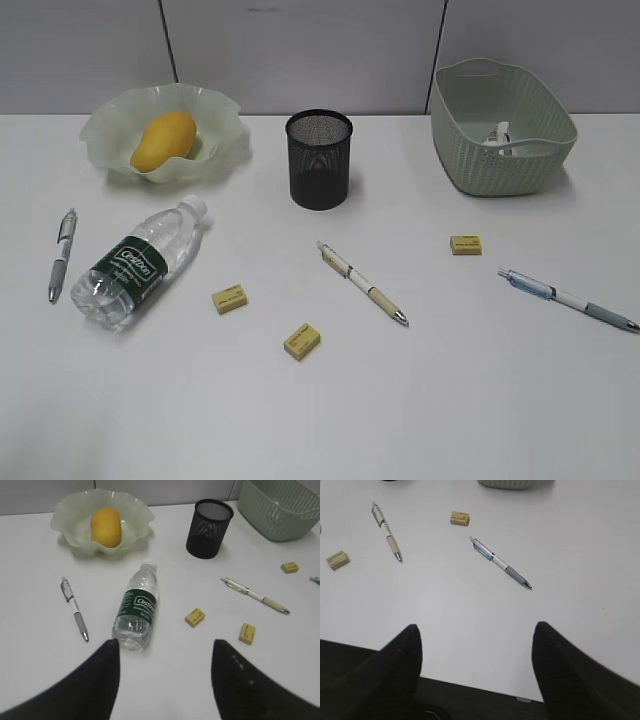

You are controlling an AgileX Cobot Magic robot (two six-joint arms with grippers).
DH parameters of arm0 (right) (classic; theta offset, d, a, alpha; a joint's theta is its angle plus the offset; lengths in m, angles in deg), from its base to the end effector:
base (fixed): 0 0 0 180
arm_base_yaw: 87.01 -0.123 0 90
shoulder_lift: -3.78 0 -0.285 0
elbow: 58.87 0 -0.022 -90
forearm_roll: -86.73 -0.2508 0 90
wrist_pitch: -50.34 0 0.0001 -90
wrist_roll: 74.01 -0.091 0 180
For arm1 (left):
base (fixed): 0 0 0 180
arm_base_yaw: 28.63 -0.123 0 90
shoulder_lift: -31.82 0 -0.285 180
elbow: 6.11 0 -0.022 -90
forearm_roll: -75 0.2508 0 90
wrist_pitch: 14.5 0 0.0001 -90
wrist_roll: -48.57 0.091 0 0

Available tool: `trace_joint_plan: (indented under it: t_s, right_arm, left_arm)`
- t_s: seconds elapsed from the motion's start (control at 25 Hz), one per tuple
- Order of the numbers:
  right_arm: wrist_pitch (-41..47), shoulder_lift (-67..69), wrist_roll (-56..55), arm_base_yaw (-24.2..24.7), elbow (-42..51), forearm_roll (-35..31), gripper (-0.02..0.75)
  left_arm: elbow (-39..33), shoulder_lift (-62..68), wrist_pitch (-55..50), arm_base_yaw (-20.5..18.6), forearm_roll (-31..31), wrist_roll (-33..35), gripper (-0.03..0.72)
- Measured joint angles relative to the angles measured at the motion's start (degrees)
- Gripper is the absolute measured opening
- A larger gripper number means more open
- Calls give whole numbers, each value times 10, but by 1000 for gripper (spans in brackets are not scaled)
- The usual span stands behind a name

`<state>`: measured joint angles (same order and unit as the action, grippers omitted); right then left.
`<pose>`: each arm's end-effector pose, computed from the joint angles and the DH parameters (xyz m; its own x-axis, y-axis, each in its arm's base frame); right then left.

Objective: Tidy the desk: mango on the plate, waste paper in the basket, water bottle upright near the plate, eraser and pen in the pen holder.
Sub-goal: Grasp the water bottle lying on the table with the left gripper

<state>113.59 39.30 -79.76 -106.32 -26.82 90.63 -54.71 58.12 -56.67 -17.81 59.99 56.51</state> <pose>0.0586 0.0147 0.3452 -0.6347 -0.1488 -0.7583 -0.2431 0.9699 0.0132 0.0573 -0.0271 0.2964 -0.4506 0.0284 -0.8923 0.3128 0.9411 -0.1280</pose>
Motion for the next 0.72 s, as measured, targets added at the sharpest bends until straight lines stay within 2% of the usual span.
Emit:
trace_joint_plan:
  t_s: [0.24, 0.44, 0.56, 0.72]
  right_arm:
    - [0, -83, 0, -1, 40, -3, 543]
    - [3, -99, 0, -1, 65, -20, 543]
    - [3, -99, 0, -1, 68, -24, 543]
    - [4, -99, 0, -1, 68, -24, 543]
  left_arm:
    - [0, 0, 12, 0, -43, 0, 445]
    - [34, 19, 11, 0, -31, 0, 445]
    - [71, 71, 11, 0, -2, 0, 445]
    - [133, 197, -11, 0, 8, 0, 445]
